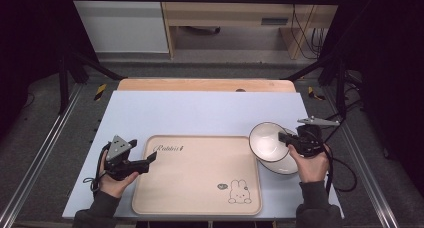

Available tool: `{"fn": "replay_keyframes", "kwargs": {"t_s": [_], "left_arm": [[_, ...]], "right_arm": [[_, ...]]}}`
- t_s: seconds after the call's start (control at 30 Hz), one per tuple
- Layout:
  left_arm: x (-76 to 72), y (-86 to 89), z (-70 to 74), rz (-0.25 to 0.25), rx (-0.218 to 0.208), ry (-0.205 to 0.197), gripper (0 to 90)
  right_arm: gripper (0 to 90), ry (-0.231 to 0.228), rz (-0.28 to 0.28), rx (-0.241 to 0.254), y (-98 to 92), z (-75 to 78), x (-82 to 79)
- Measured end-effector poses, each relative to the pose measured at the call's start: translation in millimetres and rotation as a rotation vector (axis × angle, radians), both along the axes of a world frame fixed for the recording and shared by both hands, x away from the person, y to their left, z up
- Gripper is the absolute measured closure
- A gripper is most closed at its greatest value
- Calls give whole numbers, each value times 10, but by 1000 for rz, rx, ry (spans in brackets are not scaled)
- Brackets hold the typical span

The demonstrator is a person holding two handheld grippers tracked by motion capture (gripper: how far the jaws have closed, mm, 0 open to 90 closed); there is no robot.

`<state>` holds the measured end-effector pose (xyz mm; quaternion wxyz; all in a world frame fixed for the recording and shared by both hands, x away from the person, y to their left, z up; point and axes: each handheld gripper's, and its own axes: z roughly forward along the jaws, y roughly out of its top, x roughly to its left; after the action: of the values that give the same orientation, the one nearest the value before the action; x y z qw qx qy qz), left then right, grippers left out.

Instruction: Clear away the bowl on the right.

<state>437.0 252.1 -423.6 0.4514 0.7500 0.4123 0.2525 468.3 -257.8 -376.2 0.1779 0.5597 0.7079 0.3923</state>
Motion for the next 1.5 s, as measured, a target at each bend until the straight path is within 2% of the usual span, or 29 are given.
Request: {"fn": "replay_keyframes", "kwargs": {"t_s": [0.13,0.37,0.6,0.73,1.27,1.5], "left_arm": [[2,0,-1,-1,1,2,161],[3,-5,-2,-3,2,3,159],[7,-5,-8,0,2,5,159],[6,-6,-8,-5,9,7,159],[8,13,0,3,-5,4,160],[8,4,-5,1,-1,5,160]], "right_arm": [[827,4,18,-10,55,-13,9],[827,24,45,-5,155,-29,20],[827,23,73,6,244,-24,29],[828,21,85,2,291,-31,44],[827,0,141,11,568,58,101],[827,-10,149,14,628,86,125]]}}
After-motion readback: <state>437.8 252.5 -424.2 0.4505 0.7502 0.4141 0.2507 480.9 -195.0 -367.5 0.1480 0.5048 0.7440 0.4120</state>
